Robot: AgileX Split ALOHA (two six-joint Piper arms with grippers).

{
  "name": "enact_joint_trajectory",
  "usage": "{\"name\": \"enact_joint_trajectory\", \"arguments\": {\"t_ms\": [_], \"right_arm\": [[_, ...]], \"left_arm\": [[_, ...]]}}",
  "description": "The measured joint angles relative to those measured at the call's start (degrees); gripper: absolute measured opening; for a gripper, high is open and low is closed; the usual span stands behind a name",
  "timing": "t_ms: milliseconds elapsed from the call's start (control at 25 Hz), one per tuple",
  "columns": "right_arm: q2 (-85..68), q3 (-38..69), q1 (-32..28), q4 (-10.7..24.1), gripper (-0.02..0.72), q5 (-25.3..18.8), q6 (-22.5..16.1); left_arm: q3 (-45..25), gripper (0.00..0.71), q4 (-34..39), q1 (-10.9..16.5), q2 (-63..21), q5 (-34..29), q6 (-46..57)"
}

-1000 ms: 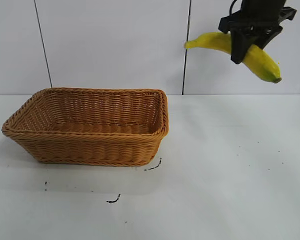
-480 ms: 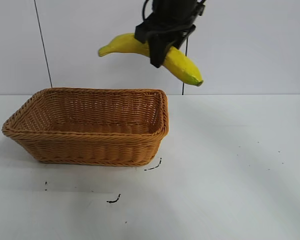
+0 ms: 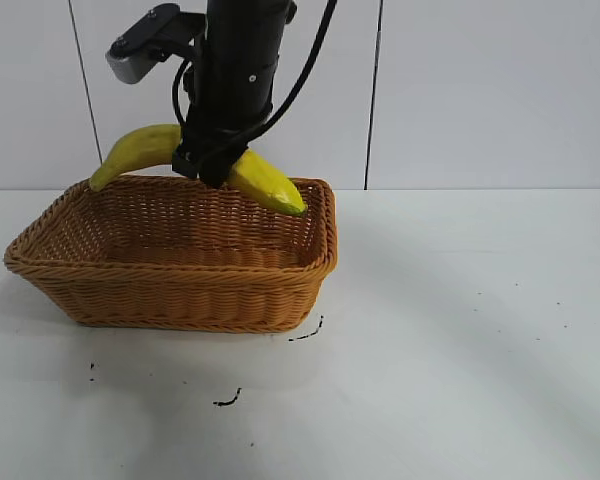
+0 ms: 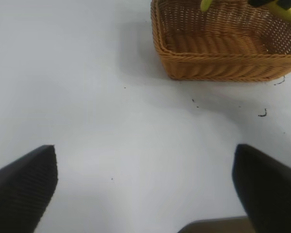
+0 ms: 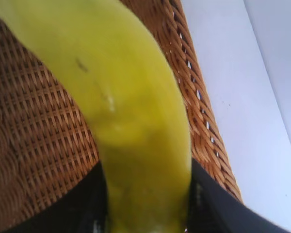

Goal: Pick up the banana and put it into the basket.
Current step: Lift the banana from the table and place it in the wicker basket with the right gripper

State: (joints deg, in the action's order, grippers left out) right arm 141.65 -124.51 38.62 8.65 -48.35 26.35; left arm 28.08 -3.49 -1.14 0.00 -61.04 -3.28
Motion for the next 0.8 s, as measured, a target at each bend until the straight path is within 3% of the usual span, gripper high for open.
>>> {"name": "enact_joint_trajectory", "arguments": {"t_ms": [440,520,680,800], "right_arm": [[2.31,0.0,0.0,-0.61,0.312,2.41,0.0],[2.31,0.0,0.0,-0.61,0.386,2.46,0.0],[2.31,0.0,0.0,-0.65,0.616,2.44,0.0],[1.74,0.0,0.0,-0.67,0.658,2.13,-0.37]], "left_arm": [[0.0,0.695,0.0,0.0,0.0,0.0,0.0],[0.0,0.695,0.0,0.0,0.0,0.0,0.0],[0.0,0.695,0.0,0.0,0.0,0.0,0.0],[0.0,0.695,0.0,0.0,0.0,0.0,0.0]]}}
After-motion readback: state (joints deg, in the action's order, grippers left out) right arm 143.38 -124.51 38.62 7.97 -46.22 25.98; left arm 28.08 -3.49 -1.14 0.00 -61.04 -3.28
